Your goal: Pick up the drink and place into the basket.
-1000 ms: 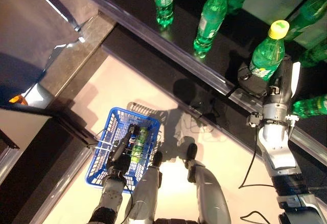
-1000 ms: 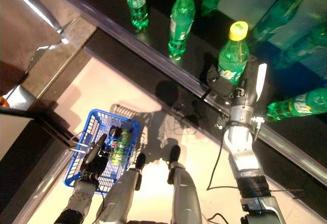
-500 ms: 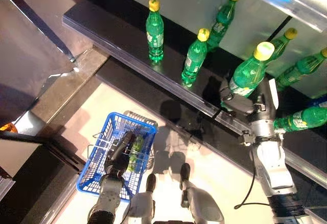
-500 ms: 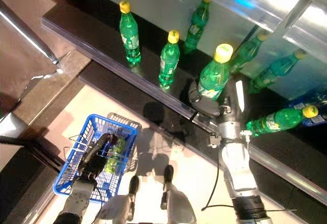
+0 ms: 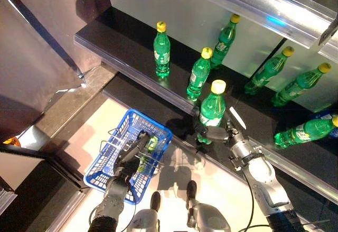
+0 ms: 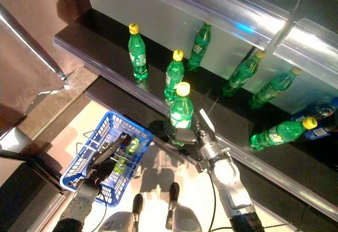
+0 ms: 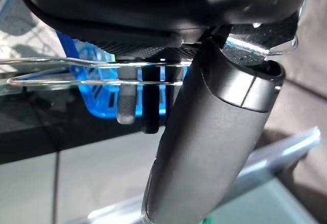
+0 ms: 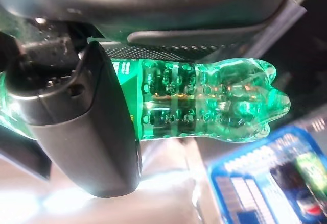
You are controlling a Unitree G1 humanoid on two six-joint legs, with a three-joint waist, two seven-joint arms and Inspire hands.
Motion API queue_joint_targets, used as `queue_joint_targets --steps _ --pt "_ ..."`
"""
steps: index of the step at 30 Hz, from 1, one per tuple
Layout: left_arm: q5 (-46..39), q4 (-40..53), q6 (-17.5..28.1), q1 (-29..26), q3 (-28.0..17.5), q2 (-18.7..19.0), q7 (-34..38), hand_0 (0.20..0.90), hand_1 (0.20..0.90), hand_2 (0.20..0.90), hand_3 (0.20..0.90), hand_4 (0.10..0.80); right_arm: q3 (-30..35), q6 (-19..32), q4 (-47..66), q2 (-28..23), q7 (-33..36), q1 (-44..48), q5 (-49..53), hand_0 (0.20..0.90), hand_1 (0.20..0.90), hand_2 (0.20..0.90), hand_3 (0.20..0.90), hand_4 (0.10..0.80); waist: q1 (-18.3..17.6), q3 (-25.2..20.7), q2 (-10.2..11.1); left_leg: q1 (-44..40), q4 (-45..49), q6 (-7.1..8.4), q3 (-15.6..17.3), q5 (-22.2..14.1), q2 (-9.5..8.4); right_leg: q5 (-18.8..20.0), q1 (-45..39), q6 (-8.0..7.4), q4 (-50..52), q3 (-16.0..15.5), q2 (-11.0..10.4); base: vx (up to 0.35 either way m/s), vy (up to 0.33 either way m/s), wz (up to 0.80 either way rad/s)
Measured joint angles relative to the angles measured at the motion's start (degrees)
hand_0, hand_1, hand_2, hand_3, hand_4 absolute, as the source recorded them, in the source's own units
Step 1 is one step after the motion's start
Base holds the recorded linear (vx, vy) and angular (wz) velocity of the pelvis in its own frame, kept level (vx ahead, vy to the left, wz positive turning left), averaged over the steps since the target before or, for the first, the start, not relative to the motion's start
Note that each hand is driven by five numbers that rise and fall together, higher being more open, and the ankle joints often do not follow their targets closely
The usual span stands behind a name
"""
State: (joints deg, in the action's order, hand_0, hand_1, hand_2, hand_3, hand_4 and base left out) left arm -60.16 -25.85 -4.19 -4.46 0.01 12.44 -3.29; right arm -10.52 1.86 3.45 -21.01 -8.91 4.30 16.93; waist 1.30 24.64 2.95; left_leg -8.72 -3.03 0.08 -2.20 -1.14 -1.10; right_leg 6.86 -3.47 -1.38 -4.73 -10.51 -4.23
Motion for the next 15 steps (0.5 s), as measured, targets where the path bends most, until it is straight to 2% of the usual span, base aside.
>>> queue_joint_targets --steps 4,11,12,15 --pt "4.0 5.4 -6.0 0.1 3.9 6.2 -2.4 0.300 0.300 0.300 0.200 0.100 -3.9 -1.7 -0.5 -2.2 -0.2 0.5 -1.3 0.300 0.300 0.300 0.200 0.100 2.3 -0.1 -0.2 0.6 0.0 0.09 -0.8 0.5 0.12 -0.1 -0.2 0.05 0.0 -1.1 -0.1 0.025 -0.003 0.19" --pt "8.7 14.4 -15.5 0.1 7.1 13.7 -7.5 0.300 0.300 0.300 0.200 0.100 -11.6 -4.1 -9.1 -2.4 0.0 5.7 -3.1 0.300 0.300 0.300 0.200 0.100 5.7 -0.4 -0.9 1.4 -1.0 0.28 -3.4 2.0 0.01 -0.8 -1.3 -0.33 0.0 -4.2 -0.9 0.027 -0.006 0.39" --pt "9.0 16.2 -16.9 0.1 7.8 14.7 -8.0 0.300 0.300 0.300 0.200 0.100 -12.6 -4.5 -10.2 -2.3 0.2 6.2 -3.0 0.300 0.300 0.300 0.200 0.100 6.5 -0.6 -1.3 1.8 -1.0 0.30 -3.5 2.4 0.04 -1.0 -1.5 -0.45 0.0 -5.2 -1.1 0.029 -0.019 0.44" --pt "9.3 21.8 -20.7 -0.5 10.0 18.1 -9.9 0.300 0.300 0.300 0.200 0.100 -17.0 -5.1 -16.6 -1.3 0.6 9.3 -2.8 0.300 0.300 0.300 0.200 0.100 8.3 -0.8 -1.7 2.0 -1.1 0.13 -5.1 3.4 -0.48 -1.7 -2.5 -1.44 0.0 -5.7 -1.9 0.051 -0.013 0.60"
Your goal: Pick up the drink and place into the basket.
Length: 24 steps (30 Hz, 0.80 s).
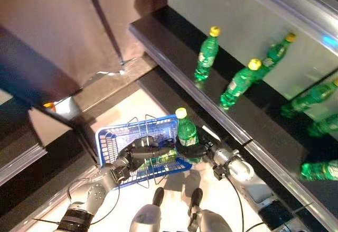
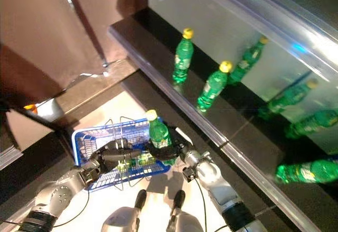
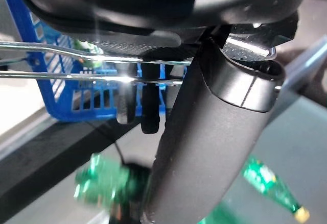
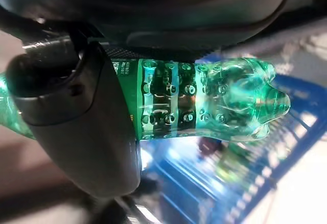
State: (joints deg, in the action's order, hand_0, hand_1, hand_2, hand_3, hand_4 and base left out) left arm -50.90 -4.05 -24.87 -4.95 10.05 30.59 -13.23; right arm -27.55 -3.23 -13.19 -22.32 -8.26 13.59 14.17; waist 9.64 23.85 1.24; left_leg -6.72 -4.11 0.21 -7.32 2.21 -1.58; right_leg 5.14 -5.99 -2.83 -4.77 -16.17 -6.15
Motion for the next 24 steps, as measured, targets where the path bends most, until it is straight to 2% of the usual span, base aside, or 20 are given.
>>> queue_joint_targets --steps 4,11,15,19,20,21,22,24 --pt "0.0 4.6 -2.2 -0.7 2.5 0.3 -0.1 0.300 0.300 0.300 0.200 0.100 -4.2 -0.9 -6.1 2.1 1.3 3.0 1.0 0.300 0.300 0.300 0.200 0.100 2.6 -0.3 -0.5 0.1 0.0 0.02 -2.1 0.3 -0.40 -0.9 -1.2 -0.56 0.0 -1.3 -0.5 0.045 -0.003 0.42" --pt "0.3 7.3 -4.2 -2.4 4.8 -0.9 0.7 0.300 0.300 0.300 0.200 0.100 -7.4 -2.4 -21.4 7.3 4.4 8.2 3.1 0.300 0.300 0.300 0.200 0.100 7.7 -1.7 -2.0 1.0 0.3 0.14 -7.0 0.8 -1.46 -2.0 -2.7 -1.26 0.0 -6.4 -1.4 0.029 -0.004 0.35" --pt "0.1 10.4 -6.4 -2.5 7.2 -1.5 1.0 0.300 0.300 0.300 0.200 0.100 -9.4 -2.7 -28.3 9.6 5.5 11.4 2.4 0.300 0.300 0.300 0.200 0.100 10.0 -1.8 -2.0 1.9 0.5 0.13 -7.9 1.2 -1.92 -2.5 -3.0 -1.68 0.0 -7.3 -1.7 0.019 0.020 0.31" --pt "0.0 10.5 -8.2 -2.6 7.3 -2.6 1.0 0.300 0.300 0.300 0.200 0.100 -10.3 -2.7 -36.3 13.5 7.8 14.9 1.5 0.300 0.300 0.300 0.200 0.100 12.5 -1.8 -2.1 1.8 1.1 0.13 -9.2 1.2 -2.37 -3.0 -4.3 -1.98 -0.1 -8.9 -1.9 0.024 0.037 0.25" --pt "-0.1 10.5 -8.2 -2.6 7.3 -2.6 1.0 0.300 0.300 0.300 0.200 0.100 -10.3 -2.7 -36.8 13.8 8.1 15.1 1.5 0.422 0.422 0.422 0.343 0.243 12.8 -1.8 -2.1 1.8 1.1 0.13 -9.4 1.2 -2.40 -3.0 -4.3 -2.00 -0.1 -9.0 -2.0 0.021 0.042 0.15" --pt "0.0 10.5 -8.5 -2.6 7.3 -2.6 1.0 0.300 0.300 0.300 0.200 0.100 -10.2 -2.7 -37.6 14.5 9.2 15.2 1.6 0.822 0.822 0.822 0.809 0.709 13.6 -1.8 -2.2 1.8 1.2 0.13 -9.8 1.2 -2.55 -3.0 -4.5 -2.05 -0.1 -9.4 -2.0 0.018 0.038 0.18" --pt "0.0 10.5 -8.6 -2.6 7.4 -2.6 1.0 0.300 0.300 0.300 0.200 0.100 -10.1 -2.8 -38.2 15.1 10.2 15.3 1.6 0.900 0.900 0.900 0.900 0.800 13.9 -1.8 -2.2 1.8 1.3 0.08 -10.3 1.2 -2.72 -3.1 -4.7 -2.13 0.0 -9.9 -2.1 0.014 0.032 0.21" --pt "0.0 10.5 -8.9 -2.6 7.4 -2.6 1.1 0.300 0.300 0.300 0.200 0.100 -9.9 -2.8 -38.8 15.9 11.7 15.3 1.6 0.900 0.900 0.900 0.900 0.800 14.6 -1.9 -2.2 1.9 1.3 -0.04 -10.6 1.3 -2.85 -3.2 -4.9 -2.23 0.0 -10.2 -2.3 0.005 0.025 0.13"
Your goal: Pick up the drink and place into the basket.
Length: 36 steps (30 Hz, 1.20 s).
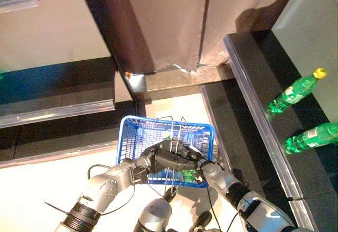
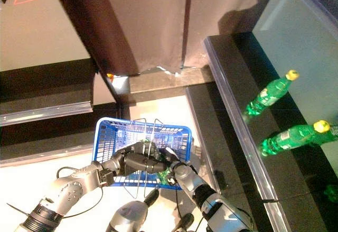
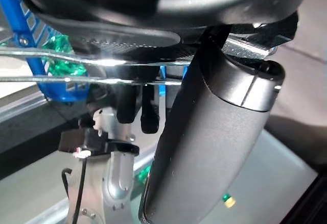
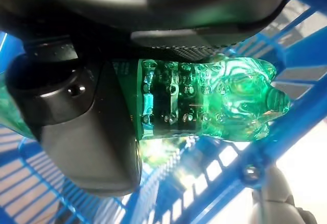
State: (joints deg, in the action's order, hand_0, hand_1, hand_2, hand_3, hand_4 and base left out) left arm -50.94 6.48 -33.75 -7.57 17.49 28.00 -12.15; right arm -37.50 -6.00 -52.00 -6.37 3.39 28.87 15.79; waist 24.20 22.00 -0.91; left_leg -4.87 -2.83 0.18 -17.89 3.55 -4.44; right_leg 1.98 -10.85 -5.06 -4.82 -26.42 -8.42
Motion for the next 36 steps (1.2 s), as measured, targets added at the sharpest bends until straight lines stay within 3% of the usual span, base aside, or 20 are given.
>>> queue_joint_targets --steps 9,18,23,27,28,31,36 --pt "-0.2 0.0 -0.2 0.2 0.2 0.2 1.0 0.300 0.300 0.300 0.200 0.100 3.5 -0.1 0.9 1.0 6.6 1.4 0.7 0.900 0.900 0.900 0.900 0.800 0.7 0.0 0.0 0.0 0.0 -0.13 0.0 0.1 -0.24 0.0 0.0 -0.15 0.0 0.1 -0.2 -0.001 0.031 0.00" --pt "-0.2 -1.1 0.4 1.0 -0.5 2.0 5.4 0.300 0.300 0.300 0.200 0.100 4.8 -0.9 15.9 -2.5 9.7 -0.1 0.6 0.900 0.900 0.900 0.900 0.800 0.4 0.0 0.0 0.0 -0.3 -0.14 2.0 0.1 0.07 0.4 1.0 -0.07 0.0 1.9 -0.2 -0.008 -0.007 -0.10" --pt "-0.2 -2.9 6.2 3.5 -4.8 1.6 5.5 0.300 0.300 0.300 0.200 0.100 7.1 0.5 30.0 -4.5 9.6 -6.2 0.6 0.900 0.900 0.900 0.900 0.800 -3.4 -0.3 0.6 -0.2 -0.5 -0.16 6.4 0.1 0.35 1.4 2.4 -0.02 0.0 5.4 -0.2 -0.024 -0.020 -0.32" --pt "-0.2 -8.4 12.0 6.6 -10.1 1.3 7.3 0.300 0.300 0.300 0.200 0.100 10.1 4.5 36.7 -7.4 4.0 -10.3 0.6 0.900 0.900 0.900 0.900 0.800 -7.6 -1.5 2.3 -1.2 -1.6 -0.28 10.3 0.0 0.96 2.2 3.7 0.17 0.0 9.5 0.3 -0.027 -0.018 -0.58" --pt "-0.2 -11.3 15.2 8.3 -12.2 0.4 8.9 0.300 0.300 0.300 0.200 0.100 11.2 5.0 38.8 -9.0 1.2 -12.7 0.6 0.900 0.900 0.900 0.900 0.800 -9.4 -2.3 3.5 -1.4 -1.8 -0.47 11.6 -0.2 1.27 2.4 4.3 0.31 0.0 10.7 0.4 -0.012 -0.022 -0.33" --pt "-0.2 -16.6 19.0 10.7 -14.4 -2.5 11.4 0.300 0.300 0.300 0.200 0.100 13.1 5.1 40.0 -11.4 -3.0 -16.7 0.7 0.900 0.900 0.900 0.900 0.800 -12.2 -3.3 5.0 -1.7 -1.9 -0.81 12.9 -0.4 1.69 2.5 4.5 0.43 0.0 12.0 0.7 -0.016 -0.035 -0.31" --pt "-0.9 -29.2 26.3 12.9 -17.1 -9.1 13.8 0.300 0.300 0.300 0.200 0.100 16.3 4.5 39.9 -12.9 -9.1 -24.7 0.7 0.900 0.900 0.900 0.900 0.800 -16.5 -3.8 5.8 -2.1 -1.9 -1.01 16.3 -0.9 2.43 3.2 5.8 0.99 0.0 15.1 1.6 -0.006 -0.027 -0.36"
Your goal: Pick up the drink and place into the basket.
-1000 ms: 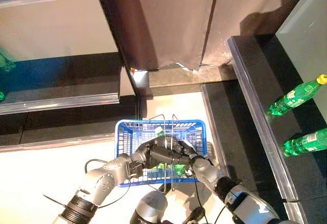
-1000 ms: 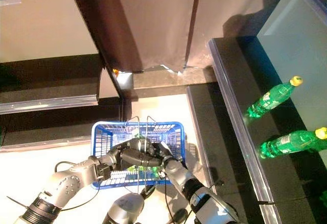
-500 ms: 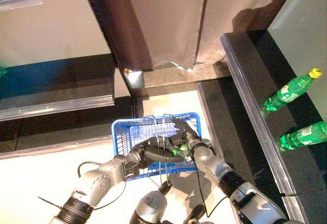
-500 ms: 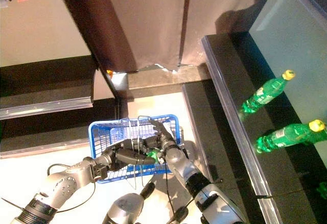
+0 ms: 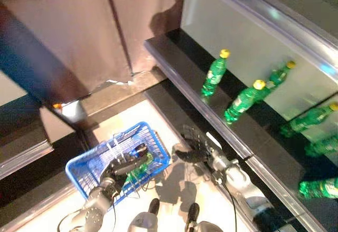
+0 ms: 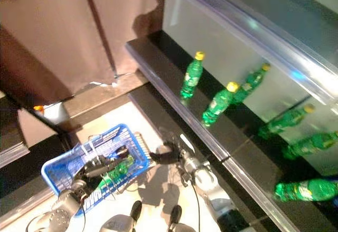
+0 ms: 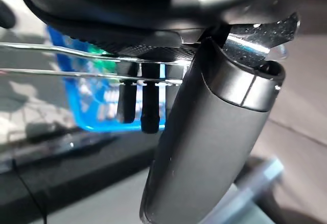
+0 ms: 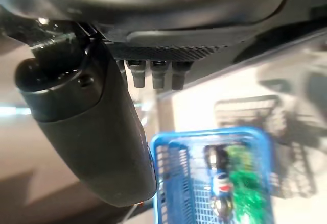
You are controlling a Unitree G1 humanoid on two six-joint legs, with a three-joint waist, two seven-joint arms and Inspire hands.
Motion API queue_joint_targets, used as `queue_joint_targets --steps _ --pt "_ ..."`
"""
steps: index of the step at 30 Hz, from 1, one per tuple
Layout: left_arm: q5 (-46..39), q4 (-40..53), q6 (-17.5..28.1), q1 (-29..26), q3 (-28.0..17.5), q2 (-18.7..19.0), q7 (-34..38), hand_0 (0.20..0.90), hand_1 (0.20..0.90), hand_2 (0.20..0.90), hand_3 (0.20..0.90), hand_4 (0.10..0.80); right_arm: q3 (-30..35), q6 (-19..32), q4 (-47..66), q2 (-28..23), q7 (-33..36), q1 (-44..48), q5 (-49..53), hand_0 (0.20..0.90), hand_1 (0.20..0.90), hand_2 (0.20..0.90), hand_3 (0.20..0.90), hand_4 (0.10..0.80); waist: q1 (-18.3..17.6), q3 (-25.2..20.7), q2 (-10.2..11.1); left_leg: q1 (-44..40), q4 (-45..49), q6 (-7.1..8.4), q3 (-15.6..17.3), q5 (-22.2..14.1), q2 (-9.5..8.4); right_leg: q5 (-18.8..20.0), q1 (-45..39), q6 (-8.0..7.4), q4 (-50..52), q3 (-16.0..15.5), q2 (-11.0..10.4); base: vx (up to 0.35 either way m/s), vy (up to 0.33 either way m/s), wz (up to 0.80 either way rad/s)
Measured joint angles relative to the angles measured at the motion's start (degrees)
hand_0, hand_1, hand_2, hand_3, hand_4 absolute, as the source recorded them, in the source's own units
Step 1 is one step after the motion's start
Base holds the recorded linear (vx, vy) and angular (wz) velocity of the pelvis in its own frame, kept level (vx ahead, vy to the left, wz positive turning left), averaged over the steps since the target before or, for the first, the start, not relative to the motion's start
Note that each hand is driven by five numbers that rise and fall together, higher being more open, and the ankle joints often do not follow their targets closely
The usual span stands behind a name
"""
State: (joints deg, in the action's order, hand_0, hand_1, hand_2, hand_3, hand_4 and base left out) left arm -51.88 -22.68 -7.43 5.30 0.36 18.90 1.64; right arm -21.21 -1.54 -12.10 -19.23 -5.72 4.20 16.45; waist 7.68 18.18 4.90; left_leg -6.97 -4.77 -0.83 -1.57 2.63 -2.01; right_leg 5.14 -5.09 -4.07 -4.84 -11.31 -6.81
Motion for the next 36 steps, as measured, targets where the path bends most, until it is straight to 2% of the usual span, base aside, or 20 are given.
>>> queue_joint_targets --steps 3,8,12,14,16,19,21,23,27,36 --pt "-3.1 -3.4 3.1 1.2 -2.7 -3.2 0.5 0.300 0.300 0.300 0.200 0.100 2.4 -0.4 -1.6 0.8 -2.6 -3.2 0.0 0.900 0.900 0.900 0.900 0.800 -1.9 -0.2 0.3 -0.1 0.0 0.10 1.3 -0.1 0.44 0.4 0.5 0.28 0.0 1.2 0.5 0.001 -0.015 -0.21" --pt "-8.4 -5.8 6.1 2.4 -3.4 -6.8 0.4 0.300 0.300 0.300 0.200 0.100 5.6 -0.3 -9.6 2.0 -3.8 -5.3 -0.1 0.900 0.900 0.900 0.900 0.800 -3.4 -0.4 0.5 -1.0 -0.1 0.37 2.6 -0.3 0.97 0.6 0.2 0.63 0.0 2.5 1.0 0.009 -0.010 -0.14" --pt "-10.6 -9.4 6.4 2.4 -3.3 -7.6 0.1 0.300 0.300 0.300 0.200 0.100 8.0 -0.1 -17.6 3.8 -3.7 -5.1 -1.4 0.900 0.900 0.900 0.900 0.800 -4.5 -0.5 0.5 -1.1 -0.1 0.37 2.9 -0.3 1.05 0.7 0.2 0.74 0.0 2.9 1.1 0.008 -0.001 -0.03" --pt "-11.9 -12.9 6.6 2.4 -3.4 -7.7 -1.1 0.300 0.300 0.300 0.200 0.100 9.3 0.2 -26.0 4.6 -3.6 -4.5 -2.6 0.900 0.900 0.900 0.900 0.800 -4.5 -0.7 0.4 -1.3 -0.1 0.36 3.3 -0.3 1.12 0.7 0.2 0.79 0.0 3.5 1.2 0.026 0.003 -0.07" --pt "-11.8 -14.9 6.7 2.4 -3.5 -7.7 -1.7 0.300 0.300 0.300 0.200 0.100 9.8 -0.3 -29.9 5.0 -2.9 -4.2 -2.8 0.900 0.900 0.900 0.900 0.800 -4.5 -0.8 0.3 -1.7 -0.1 0.38 3.7 -0.3 1.13 0.8 0.1 0.82 0.0 3.9 1.3 0.022 0.007 -0.12" --pt "-12.7 -21.1 8.0 1.2 -3.8 -7.8 -5.7 0.300 0.300 0.300 0.200 0.100 13.6 0.8 -46.2 7.0 -1.5 -2.4 -4.2 0.900 0.900 0.900 0.900 0.800 -4.6 -1.9 -0.1 -2.0 -0.1 0.40 4.1 -0.5 1.18 0.7 -0.1 0.81 -0.3 3.9 1.3 0.029 0.013 -0.07" --pt "-13.0 -22.9 8.0 1.2 -3.8 -7.8 -7.4 0.300 0.300 0.300 0.200 0.100 15.4 -0.2 -51.6 7.1 -0.4 -2.7 -5.3 0.900 0.900 0.900 0.900 0.800 -4.6 -3.1 -0.7 -2.1 -0.2 0.31 4.2 -0.6 1.18 0.7 -0.2 0.77 -0.3 4.0 1.3 0.000 0.000 0.00" --pt "-14.3 -23.7 8.1 1.4 -3.9 -7.8 -8.4 0.300 0.300 0.300 0.200 0.100 19.6 -1.0 -54.3 7.5 0.3 -2.9 -5.1 0.900 0.900 0.900 0.900 0.800 -4.7 -3.6 -1.3 -2.6 -0.3 0.31 4.5 -0.7 1.20 0.7 -0.5 0.80 -0.3 4.4 1.3 0.030 -0.005 -0.08" --pt "-15.0 -24.4 8.1 1.5 -3.9 -8.1 -8.7 0.300 0.300 0.300 0.200 0.100 19.8 -2.2 -54.4 7.5 0.5 -2.9 -6.4 0.900 0.900 0.900 0.900 0.800 -4.7 -5.9 -2.2 -3.2 -0.4 0.56 4.7 -1.3 1.40 0.5 -1.0 0.67 -0.3 5.0 1.6 0.019 -0.006 -0.03" --pt "-17.4 -24.6 9.4 3.4 -5.7 -9.1 -8.8 0.300 0.300 0.300 0.200 0.100 25.3 -3.7 -56.1 7.4 -4.9 -5.8 4.7 0.900 0.900 0.900 0.900 0.800 -4.9 -9.4 -2.6 -3.9 -0.5 0.16 5.2 -1.7 1.62 0.2 -1.5 1.17 -0.3 5.6 1.9 0.004 -0.009 -0.03"
